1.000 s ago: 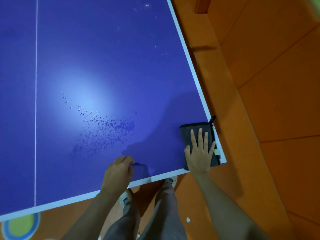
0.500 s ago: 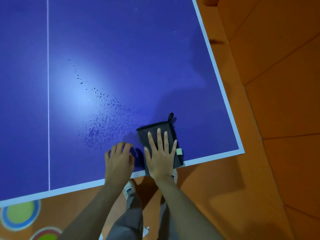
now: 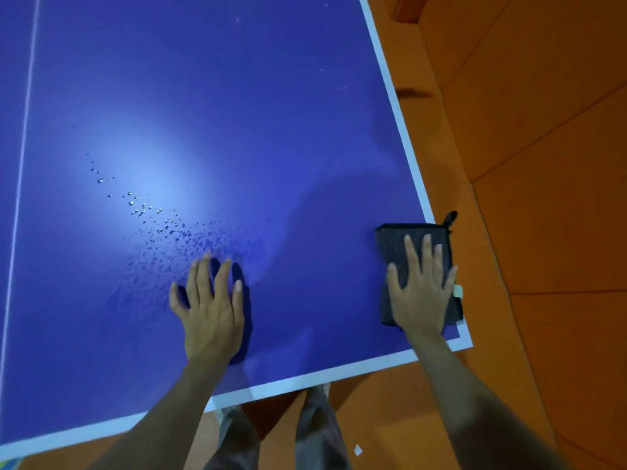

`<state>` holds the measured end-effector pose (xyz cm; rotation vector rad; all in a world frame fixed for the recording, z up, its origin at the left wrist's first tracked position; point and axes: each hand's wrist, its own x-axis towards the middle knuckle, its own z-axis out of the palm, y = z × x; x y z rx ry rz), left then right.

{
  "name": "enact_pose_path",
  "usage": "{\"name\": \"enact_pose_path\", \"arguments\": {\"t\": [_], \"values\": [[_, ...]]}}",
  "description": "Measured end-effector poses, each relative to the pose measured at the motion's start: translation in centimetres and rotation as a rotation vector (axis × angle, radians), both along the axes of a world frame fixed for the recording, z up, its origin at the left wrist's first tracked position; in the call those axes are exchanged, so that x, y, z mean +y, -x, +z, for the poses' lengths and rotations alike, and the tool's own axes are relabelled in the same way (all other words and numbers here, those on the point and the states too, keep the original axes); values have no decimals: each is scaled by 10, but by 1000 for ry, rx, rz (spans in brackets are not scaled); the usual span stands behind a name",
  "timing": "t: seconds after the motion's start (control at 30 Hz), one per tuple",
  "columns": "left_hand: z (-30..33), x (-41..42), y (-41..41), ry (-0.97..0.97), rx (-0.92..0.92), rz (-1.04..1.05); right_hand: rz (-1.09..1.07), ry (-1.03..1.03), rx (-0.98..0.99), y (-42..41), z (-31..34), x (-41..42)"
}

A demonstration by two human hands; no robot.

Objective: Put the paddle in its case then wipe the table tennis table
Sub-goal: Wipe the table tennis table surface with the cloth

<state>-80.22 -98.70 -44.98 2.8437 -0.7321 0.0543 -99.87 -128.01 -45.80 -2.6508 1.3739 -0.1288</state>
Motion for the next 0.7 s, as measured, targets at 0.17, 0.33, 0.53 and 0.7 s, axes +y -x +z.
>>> {"name": "enact_pose_path", "arguments": {"t": [0.17, 0.33, 0.53, 0.7], "values": [[-4, 0, 0, 12, -19, -1, -107, 33, 33, -11, -9, -5], [-1, 0, -1, 12, -13, -2, -103, 8, 22, -52, -5, 34], [-2, 0, -1, 127, 23, 120, 276, 12, -29, -143, 2, 142], [-2, -1, -3, 154, 40, 155, 492, -16, -35, -167, 3, 154]]}}
